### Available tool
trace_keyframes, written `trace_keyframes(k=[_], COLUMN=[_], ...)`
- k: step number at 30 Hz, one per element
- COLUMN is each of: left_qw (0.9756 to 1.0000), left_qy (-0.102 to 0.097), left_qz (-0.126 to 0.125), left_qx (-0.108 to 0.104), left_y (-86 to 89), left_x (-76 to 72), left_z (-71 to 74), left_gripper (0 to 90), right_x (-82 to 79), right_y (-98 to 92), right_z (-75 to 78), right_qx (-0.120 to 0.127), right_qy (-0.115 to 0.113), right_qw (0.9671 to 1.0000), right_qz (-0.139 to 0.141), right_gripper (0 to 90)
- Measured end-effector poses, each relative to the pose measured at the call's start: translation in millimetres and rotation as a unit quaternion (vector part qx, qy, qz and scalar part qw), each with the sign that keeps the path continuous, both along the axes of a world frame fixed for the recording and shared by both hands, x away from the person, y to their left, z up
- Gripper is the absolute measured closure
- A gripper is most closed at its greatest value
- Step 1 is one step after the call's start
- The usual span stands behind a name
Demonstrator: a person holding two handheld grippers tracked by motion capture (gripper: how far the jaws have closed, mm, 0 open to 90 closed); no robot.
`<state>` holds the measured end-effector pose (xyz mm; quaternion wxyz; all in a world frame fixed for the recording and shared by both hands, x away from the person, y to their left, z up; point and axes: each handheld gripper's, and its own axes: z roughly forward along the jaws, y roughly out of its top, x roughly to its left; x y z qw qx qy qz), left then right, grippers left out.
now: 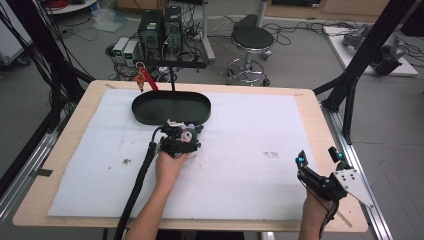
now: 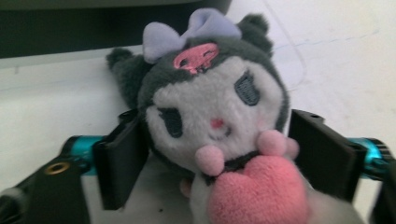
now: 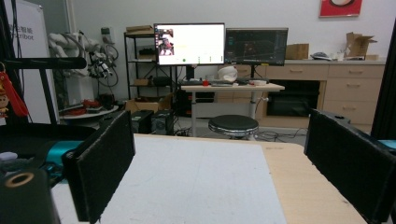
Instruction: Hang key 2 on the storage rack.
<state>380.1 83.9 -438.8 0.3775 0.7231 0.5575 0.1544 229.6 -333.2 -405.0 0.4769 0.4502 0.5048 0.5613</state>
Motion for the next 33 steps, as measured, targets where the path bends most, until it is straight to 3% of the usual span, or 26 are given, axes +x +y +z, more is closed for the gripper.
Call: trace_keyframes(k=[6, 13, 21, 28, 33], left_qw=[0.9998, 0.9988, 0.9967, 0.9895, 0.9848], left_qy=[-0.01, -0.03, -0.074, -0.128, -0.156], left_qz=[-0.007, -0.024, -0.03, -0.03, -0.023], left_qx=[0.014, 0.029, -0.014, -0.061, -0.073], left_y=[0.5, -0.9, 2.6, 8.5, 14.6], left_x=[-2.2, -6.9, -13.2, -20.7, -25.3], left_z=[0.3, 2.5, 16.8, 35.3, 46.4], left_gripper=[38.3, 43.4, 44.3, 44.6, 45.0], right_x=[0.0, -0.2, -0.2, 0.3, 0.3], right_y=[0.1, 0.6, 0.1, 1.5, 1.7], right_z=[0.0, 0.1, 0.2, 0.4, 0.8], right_qx=[0.0, 0.0, -0.002, -0.004, -0.006], right_qy=[0.0, 0.0, -0.001, -0.002, -0.005], right_qw=[1.0, 1.0, 1.0, 1.0, 1.0], right_qz=[0.0, 0.0, 0.0, 0.003, 0.004], right_gripper=[7.9, 8.0, 8.0, 7.9, 7.9])
